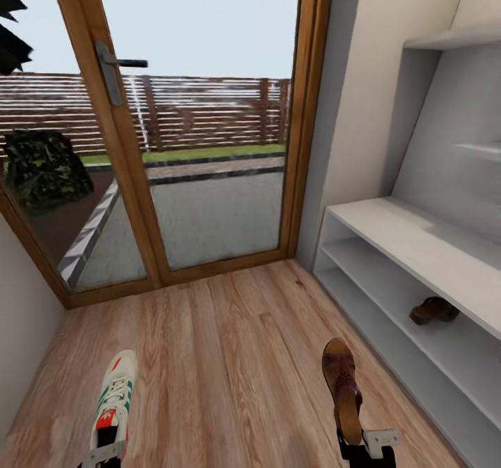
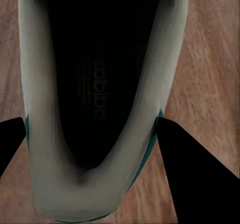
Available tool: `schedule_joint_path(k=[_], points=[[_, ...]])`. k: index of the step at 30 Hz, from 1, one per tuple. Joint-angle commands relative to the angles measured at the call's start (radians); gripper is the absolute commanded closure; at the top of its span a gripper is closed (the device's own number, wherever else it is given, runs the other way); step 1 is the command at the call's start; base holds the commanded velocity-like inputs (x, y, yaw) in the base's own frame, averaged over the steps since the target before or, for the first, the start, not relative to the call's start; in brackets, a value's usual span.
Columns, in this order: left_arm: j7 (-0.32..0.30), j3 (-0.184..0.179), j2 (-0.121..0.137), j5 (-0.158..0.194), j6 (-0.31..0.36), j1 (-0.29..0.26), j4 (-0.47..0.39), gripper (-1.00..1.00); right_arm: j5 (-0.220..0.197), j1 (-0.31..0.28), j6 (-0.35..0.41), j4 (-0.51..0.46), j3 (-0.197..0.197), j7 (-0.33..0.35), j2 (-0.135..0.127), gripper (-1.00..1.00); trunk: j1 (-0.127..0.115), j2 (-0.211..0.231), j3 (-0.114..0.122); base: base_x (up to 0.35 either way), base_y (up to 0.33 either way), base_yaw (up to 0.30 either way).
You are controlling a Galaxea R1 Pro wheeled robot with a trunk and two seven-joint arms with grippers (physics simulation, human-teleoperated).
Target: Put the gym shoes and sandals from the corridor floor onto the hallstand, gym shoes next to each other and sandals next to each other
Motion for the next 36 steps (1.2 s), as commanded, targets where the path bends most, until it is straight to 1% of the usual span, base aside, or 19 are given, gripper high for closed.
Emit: schedule_joint_path(k=[1, 9, 19, 36], points=[[-0.006, 0.009, 0.0, -0.008, -0.004, -0.001, 0.0, 1.0, 0.004, -0.001, -0.003, 0.001, -0.006, 0.004, 0.0, 1.0, 0.0, 0.0, 0.0, 0.335, 0.123, -0.232], [-0.006, 0.009, 0.0, -0.01, -0.004, -0.001, 0.0, 1.0, 0.004, -0.001, -0.003, 0.001, -0.006, 0.004, 0.0, 1.0, 0.0, 0.0, 0.005, 0.316, 0.127, -0.232], [-0.006, 0.009, 0.0, -0.01, -0.004, -0.001, 0.0, 1.0, 0.004, -0.001, -0.003, 0.001, -0.006, 0.004, 0.0, 1.0, 0.0, 0.0, 0.012, 0.198, 0.072, -0.232], [-0.006, 0.009, 0.001, -0.01, -0.004, -0.001, 0.0, 1.0, 0.004, -0.001, -0.003, 0.001, -0.006, 0.004, 0.001, 1.0, 0.0, 0.0, 0.024, 0.028, 0.004, -0.232]])
